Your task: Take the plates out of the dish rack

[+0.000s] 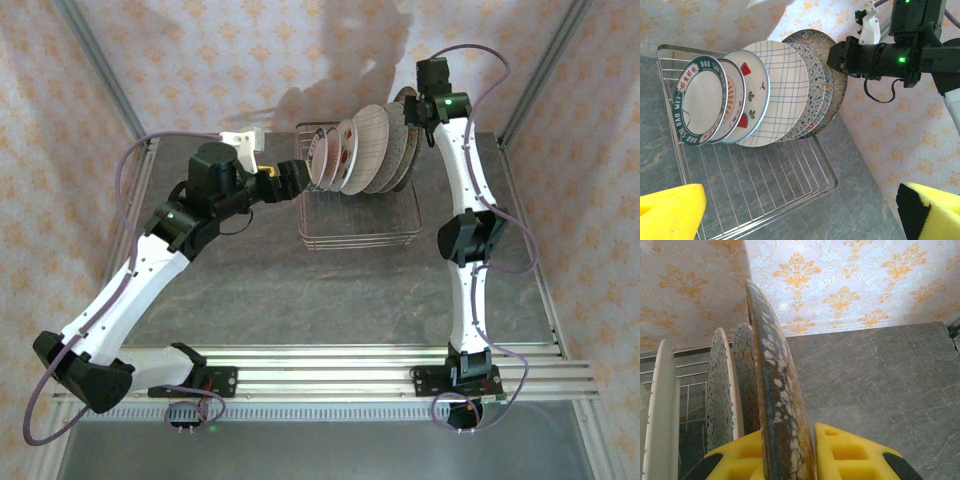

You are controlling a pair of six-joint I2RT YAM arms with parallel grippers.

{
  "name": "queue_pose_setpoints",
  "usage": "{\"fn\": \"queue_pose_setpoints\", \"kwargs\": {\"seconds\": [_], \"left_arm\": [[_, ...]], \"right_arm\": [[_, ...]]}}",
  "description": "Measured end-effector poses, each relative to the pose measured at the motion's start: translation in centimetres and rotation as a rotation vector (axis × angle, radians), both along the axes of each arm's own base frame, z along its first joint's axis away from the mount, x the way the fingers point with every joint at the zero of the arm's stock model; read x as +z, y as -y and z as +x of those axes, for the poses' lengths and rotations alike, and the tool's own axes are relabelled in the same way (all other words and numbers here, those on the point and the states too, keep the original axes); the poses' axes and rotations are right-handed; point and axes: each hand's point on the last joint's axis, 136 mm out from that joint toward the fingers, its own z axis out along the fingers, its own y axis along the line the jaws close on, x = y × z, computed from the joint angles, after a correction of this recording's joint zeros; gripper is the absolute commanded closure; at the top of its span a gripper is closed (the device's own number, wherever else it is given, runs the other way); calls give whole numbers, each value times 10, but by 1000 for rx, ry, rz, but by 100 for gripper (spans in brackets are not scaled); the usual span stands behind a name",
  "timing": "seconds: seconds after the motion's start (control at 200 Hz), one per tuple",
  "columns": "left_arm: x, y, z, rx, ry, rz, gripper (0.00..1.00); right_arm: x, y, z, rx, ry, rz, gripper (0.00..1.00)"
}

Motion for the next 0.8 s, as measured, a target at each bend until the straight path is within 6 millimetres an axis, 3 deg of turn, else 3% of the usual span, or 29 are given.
{"fn": "queue_pose_setpoints", "kwargs": {"seconds": [0.801], "left_arm": [[-4,1,0,2,-7,-17,2]], "right_arm": [[1,-3,-1,4,2,-19,100]]}}
